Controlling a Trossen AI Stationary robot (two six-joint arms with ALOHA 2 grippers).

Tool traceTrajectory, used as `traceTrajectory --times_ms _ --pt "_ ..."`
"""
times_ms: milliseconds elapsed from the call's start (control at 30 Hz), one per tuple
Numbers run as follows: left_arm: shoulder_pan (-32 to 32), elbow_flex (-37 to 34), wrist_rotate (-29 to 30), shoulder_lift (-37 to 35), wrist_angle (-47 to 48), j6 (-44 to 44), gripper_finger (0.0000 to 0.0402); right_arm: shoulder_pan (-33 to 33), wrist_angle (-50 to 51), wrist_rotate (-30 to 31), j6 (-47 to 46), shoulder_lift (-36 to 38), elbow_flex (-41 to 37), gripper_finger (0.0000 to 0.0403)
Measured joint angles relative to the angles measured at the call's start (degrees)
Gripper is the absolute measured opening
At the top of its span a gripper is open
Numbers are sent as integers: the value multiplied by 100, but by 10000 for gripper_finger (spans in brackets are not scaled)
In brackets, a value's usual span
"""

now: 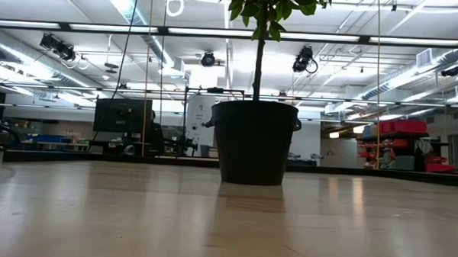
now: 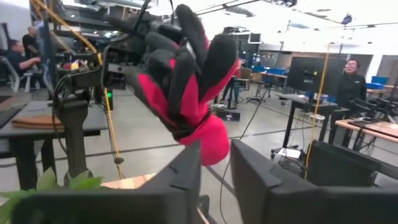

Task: Pick & Place Garden tools in Gardening bag
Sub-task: Put the black red gloves into the gardening bag

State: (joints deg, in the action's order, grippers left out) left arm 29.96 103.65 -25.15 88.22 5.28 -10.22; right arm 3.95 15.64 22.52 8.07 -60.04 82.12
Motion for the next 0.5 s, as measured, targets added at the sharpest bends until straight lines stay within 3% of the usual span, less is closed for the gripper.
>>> traceTrajectory --times_ms 500 --pt "-134 1 23 7 -126 -56 11 187 -46 -251 -355 -318 1 298"
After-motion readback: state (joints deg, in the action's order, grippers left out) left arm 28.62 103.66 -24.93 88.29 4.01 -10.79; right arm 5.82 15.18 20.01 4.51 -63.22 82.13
